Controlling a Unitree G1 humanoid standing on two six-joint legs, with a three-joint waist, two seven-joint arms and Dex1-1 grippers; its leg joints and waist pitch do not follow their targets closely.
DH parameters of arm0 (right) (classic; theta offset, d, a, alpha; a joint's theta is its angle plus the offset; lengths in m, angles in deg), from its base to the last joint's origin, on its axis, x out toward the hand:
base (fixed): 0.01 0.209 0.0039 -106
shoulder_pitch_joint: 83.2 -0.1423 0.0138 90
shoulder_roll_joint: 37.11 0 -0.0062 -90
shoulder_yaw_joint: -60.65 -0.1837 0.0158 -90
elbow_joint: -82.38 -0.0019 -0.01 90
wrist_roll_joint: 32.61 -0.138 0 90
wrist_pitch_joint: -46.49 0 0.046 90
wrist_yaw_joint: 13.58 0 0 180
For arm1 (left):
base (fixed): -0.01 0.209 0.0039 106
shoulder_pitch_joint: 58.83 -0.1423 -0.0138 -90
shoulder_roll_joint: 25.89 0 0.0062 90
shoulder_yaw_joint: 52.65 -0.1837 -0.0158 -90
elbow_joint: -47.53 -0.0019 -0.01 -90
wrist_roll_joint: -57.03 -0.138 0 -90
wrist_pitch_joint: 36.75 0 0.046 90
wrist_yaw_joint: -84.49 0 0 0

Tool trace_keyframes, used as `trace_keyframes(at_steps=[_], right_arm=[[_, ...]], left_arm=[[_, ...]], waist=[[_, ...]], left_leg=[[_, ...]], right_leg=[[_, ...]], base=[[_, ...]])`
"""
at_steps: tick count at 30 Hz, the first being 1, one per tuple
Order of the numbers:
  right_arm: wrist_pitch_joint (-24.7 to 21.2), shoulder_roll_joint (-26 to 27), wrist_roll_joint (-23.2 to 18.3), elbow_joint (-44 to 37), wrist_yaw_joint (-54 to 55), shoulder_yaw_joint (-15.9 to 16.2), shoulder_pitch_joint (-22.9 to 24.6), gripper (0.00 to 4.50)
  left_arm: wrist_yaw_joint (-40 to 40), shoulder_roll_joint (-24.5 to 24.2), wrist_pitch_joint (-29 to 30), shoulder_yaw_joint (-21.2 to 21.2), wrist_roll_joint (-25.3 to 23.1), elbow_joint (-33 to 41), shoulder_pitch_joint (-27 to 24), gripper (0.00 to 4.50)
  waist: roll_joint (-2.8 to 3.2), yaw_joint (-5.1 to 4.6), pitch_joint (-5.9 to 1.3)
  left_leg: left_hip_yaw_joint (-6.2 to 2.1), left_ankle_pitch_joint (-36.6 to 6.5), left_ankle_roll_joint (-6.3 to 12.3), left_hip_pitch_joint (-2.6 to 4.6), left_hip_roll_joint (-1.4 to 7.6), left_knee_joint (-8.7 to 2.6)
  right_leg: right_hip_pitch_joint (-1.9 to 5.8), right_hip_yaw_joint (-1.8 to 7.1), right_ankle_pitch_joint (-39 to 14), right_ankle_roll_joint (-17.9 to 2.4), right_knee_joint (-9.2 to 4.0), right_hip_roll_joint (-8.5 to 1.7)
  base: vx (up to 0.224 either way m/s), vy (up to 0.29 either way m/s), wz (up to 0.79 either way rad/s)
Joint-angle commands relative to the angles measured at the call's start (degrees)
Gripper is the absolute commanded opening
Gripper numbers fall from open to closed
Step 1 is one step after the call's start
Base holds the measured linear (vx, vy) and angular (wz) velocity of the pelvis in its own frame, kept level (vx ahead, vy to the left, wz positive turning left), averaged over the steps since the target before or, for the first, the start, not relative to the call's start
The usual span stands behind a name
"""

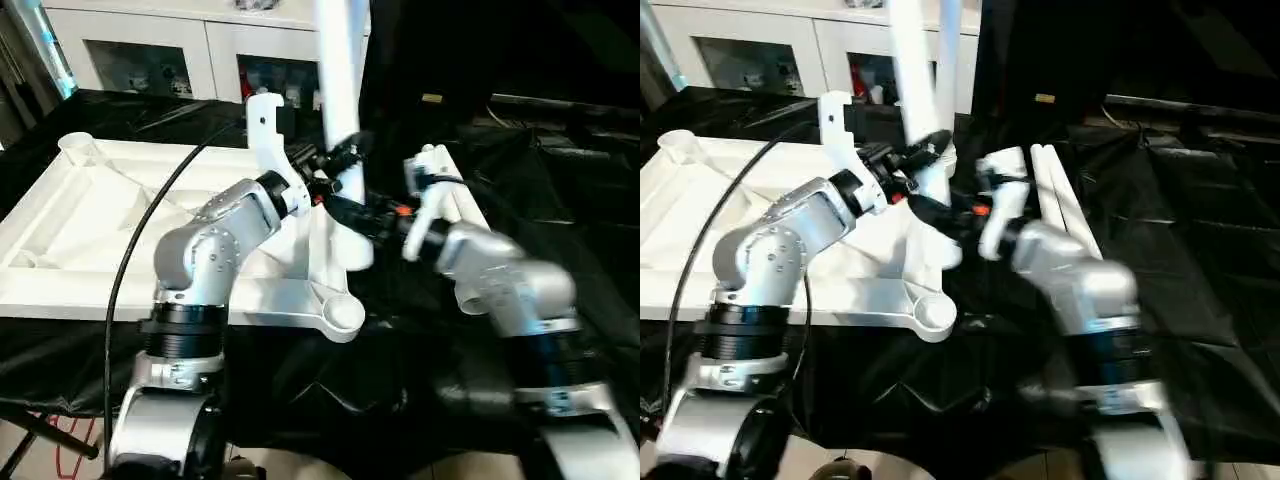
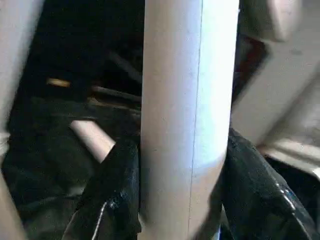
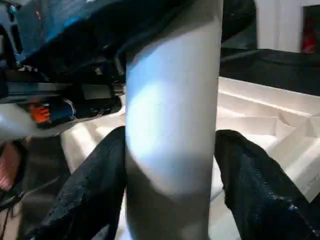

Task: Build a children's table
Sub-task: Insert table leg to table base

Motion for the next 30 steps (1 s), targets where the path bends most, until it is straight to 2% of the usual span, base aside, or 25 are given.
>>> trace_keyframes(at_steps=[1,5,10,16,21,23,24,30], right_arm=[[-3.8,-3.6,-2.9,-3.1,-5.7,0.6,0.6,3.11],[-6.6,-6.9,-5.7,-6.6,-10.7,1.6,2.1,3.18],[-7.9,-8.5,-6.5,-8.1,-12.4,1.9,2.8,3.18],[-10.0,-10.2,-7.7,-9.7,-14.1,2.4,3.5,3.18],[-10.0,-10.2,-7.8,-9.5,-14.2,2.3,3.1,3.18],[-10.2,-10.2,-7.8,-9.7,-14.3,2.3,3.1,3.18],[-10.2,-10.2,-7.8,-9.6,-14.3,2.3,3.0,3.18],[-10.6,-10.0,-8.1,-8.5,-13.8,1.7,1.9,3.18]], left_arm=[[-8.4,-2.7,3.2,-2.5,3.5,3.7,0.0,1.90],[-14.9,-4.7,4.5,-3.4,6.1,5.3,-0.6,1.90],[-16.6,-5.6,3.9,-3.4,6.3,3.8,0.3,1.90],[-20.4,-6.4,4.6,-4.2,8.0,5.1,-0.2,1.90],[-20.3,-6.7,3.3,-5.1,6.2,4.5,-0.3,1.90],[-20.3,-6.8,3.3,-5.1,6.2,4.5,-0.4,1.90],[-20.5,-6.8,3.3,-5.2,6.3,4.6,-0.5,1.90],[-21.3,-7.0,3.4,-5.2,6.9,4.9,-0.8,1.90]], waist=[[-0.09,0.35,-4.67],[-0.02,0.32,-4.58],[-0.11,0.24,-4.45],[-0.31,0.32,-4.57],[-0.34,0.30,-4.55],[-0.57,0.29,-4.54],[-0.44,0.35,-4.56],[-0.52,0.34,-4.57]], left_leg=[[-0.48,-5.6,1.79,1.03,1.83,-3.38],[-0.42,-5.6,1.92,0.95,1.89,-3.34],[-0.47,-7.6,0.73,1.09,1.90,-3.42],[-0.41,-6.8,0.85,1.03,1.90,-3.35],[-0.43,-6.4,1.02,0.96,1.91,-3.34],[-0.38,-6.5,0.96,0.96,1.90,-3.33],[-0.42,-6.3,0.95,1.00,1.93,-3.32],[-0.37,-5.8,1.08,0.92,1.86,-3.28]], right_leg=[[3.81,2.77,-5.7,-10.6,-3.51,-4.37],[3.71,2.76,-6.4,-10.8,-3.60,-4.34],[3.55,2.73,-11.1,-9.7,-4.10,-4.34],[3.49,2.76,-10.2,-9.8,-3.98,-4.36],[3.49,2.74,-9.9,-9.8,-3.91,-4.37],[3.53,2.74,-10.5,-9.6,-3.99,-4.41],[3.49,2.75,-10.5,-9.5,-3.89,-4.41],[3.48,2.74,-10.2,-9.5,-3.86,-4.37]], base=[[0.000,0.000,0.00],[0.000,0.000,0.00],[0.000,0.000,0.00],[0.000,0.000,0.00],[0.000,0.000,0.00],[0.000,0.000,0.00],[0.000,0.000,0.00],[0.000,0.000,0.00]])
